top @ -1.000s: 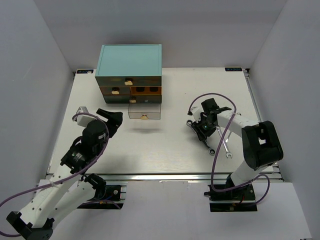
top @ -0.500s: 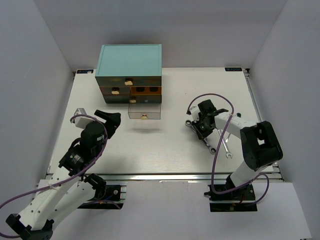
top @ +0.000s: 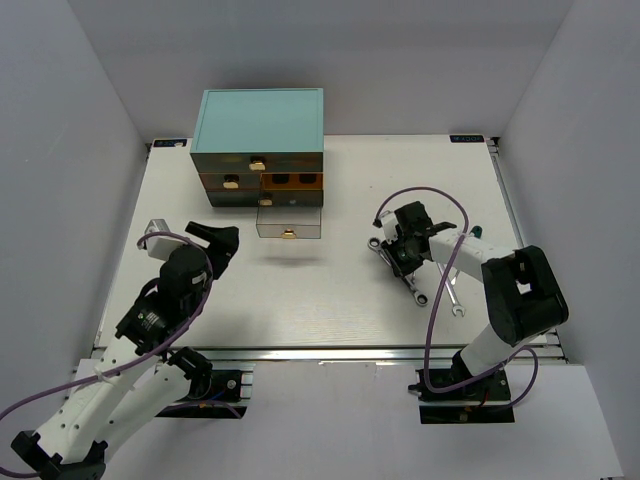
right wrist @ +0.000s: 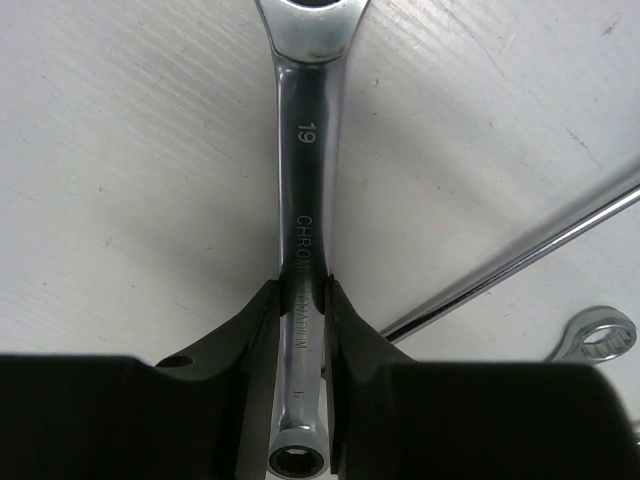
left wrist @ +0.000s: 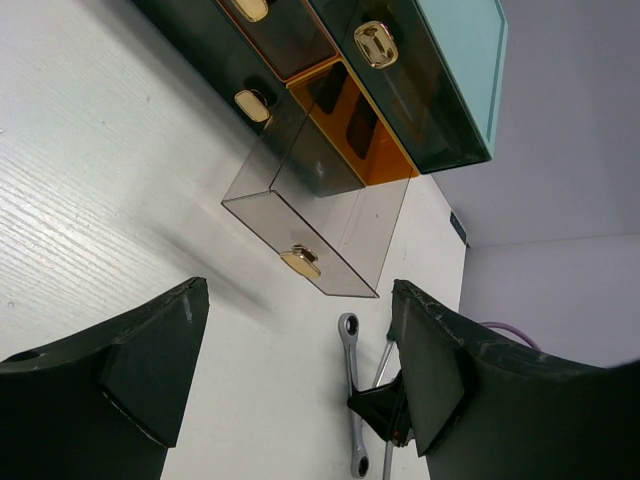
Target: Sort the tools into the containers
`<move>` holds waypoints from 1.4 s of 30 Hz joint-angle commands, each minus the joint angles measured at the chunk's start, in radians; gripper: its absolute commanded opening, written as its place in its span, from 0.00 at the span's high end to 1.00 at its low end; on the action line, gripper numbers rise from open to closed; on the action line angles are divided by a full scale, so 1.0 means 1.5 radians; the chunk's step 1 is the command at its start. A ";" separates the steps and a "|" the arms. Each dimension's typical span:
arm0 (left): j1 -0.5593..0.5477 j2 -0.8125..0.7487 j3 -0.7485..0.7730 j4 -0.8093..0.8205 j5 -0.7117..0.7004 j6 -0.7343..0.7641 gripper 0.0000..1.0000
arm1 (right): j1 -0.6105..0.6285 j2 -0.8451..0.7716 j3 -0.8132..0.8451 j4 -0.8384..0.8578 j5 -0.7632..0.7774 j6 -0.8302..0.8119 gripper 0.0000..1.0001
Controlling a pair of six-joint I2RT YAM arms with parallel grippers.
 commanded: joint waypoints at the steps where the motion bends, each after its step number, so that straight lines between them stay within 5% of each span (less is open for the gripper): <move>1: -0.003 0.004 0.002 -0.008 -0.014 0.001 0.16 | 0.004 -0.020 0.031 -0.022 -0.028 0.014 1.00; 31: -0.003 0.000 -0.003 -0.003 -0.012 0.004 0.16 | 0.013 -0.060 0.381 -0.077 -0.173 0.081 1.00; 42: -0.003 -0.007 -0.003 -0.008 -0.016 0.004 0.16 | 0.110 -0.022 0.476 -0.078 -0.184 0.077 1.00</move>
